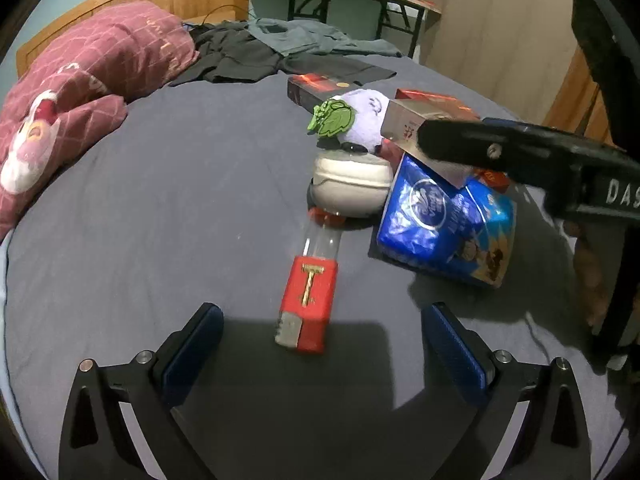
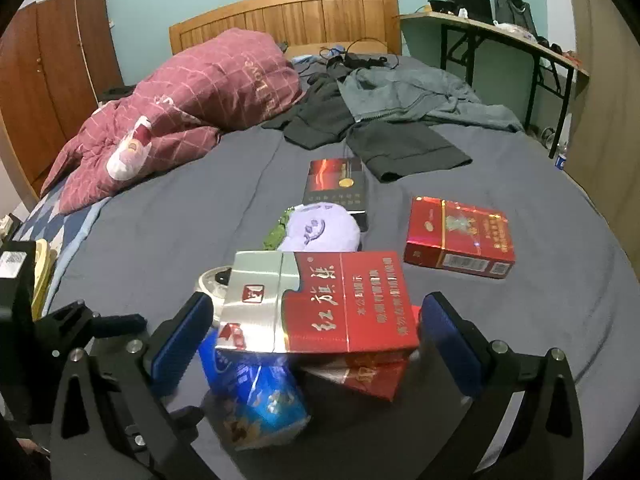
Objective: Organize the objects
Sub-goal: 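Grasp the red lighter with the left tool while the right tool grasps the red-silver pack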
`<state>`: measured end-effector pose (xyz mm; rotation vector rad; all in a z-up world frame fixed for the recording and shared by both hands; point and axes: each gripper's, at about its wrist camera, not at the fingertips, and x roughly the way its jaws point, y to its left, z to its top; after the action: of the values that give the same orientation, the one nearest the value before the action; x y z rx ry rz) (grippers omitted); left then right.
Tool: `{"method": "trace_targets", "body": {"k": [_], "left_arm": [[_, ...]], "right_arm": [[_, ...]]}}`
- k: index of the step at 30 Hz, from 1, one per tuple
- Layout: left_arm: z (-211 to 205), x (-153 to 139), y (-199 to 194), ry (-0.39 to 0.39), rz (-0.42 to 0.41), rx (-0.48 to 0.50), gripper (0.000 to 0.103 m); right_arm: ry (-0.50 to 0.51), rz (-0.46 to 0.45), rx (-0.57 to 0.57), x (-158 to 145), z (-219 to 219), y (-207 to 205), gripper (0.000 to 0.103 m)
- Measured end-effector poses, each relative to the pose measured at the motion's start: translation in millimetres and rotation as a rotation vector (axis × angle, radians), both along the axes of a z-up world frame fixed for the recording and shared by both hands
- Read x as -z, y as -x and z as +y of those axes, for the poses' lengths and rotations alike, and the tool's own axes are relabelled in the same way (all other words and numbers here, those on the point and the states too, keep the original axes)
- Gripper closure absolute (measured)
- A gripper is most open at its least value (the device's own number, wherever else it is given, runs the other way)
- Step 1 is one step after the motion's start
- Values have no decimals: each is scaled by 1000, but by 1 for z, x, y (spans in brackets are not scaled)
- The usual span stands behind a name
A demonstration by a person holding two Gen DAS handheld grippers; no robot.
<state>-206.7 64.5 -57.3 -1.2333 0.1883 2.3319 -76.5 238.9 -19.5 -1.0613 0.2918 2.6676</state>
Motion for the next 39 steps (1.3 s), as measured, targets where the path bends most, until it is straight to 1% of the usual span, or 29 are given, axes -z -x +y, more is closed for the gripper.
{"method": "trace_targets", "body": {"k": [3, 6, 9, 10, 11, 12, 14, 15, 16, 19, 23, 27, 30, 33, 36, 39], "left_arm": [[2, 4, 9, -5, -5, 3, 0], [5, 6, 15, -8, -5, 10, 0], [7, 8, 21, -7, -3, 7, 1], [7, 8, 20, -3, 1, 4, 3], [6, 8, 19, 0, 7, 3, 14], [6, 8, 19, -2, 17, -1, 22], [3, 5, 16, -7, 38, -16, 64], [1, 3, 15, -8, 43, -24, 71], [0, 3, 15, -12, 41, -28, 75], [1, 3, 13, -10, 54, -21, 80], [3, 1, 6, 14, 81, -27, 81], [-2, -5, -6, 20, 100, -63, 81], [-11, -13, -22, 24, 123, -95, 81], [-21, -18, -38, 16, 120, -117, 81], [-26, -22, -54, 23, 118, -130, 81], [-31, -30, -74, 34, 137, -146, 81]], "right_arm": [[4, -17, 4, 8, 2, 5, 0], [-26, -18, 5, 10, 3, 8, 0], [-18, -13, 7, 11, 5, 8, 0], [-17, -10, 7, 11, 5, 7, 7], [-20, -7, 11, 11, 5, 6, 13], [-23, -6, 15, 10, 6, 5, 15], [2, 1, 18, 11, 10, 3, 16], [12, 1, 18, 11, 11, 3, 16], [19, 4, 22, 11, 12, 2, 16], [30, 14, 37, 8, 15, -1, 16], [45, 19, 42, 5, 16, -3, 16], [44, 23, 37, -4, 13, -9, 16], [41, 41, 41, -16, 11, -19, 16], [42, 57, 46, -27, 7, -33, 16], [47, 61, 46, -32, 2, -47, 16], [61, 61, 43, -33, -4, -64, 16]]}}
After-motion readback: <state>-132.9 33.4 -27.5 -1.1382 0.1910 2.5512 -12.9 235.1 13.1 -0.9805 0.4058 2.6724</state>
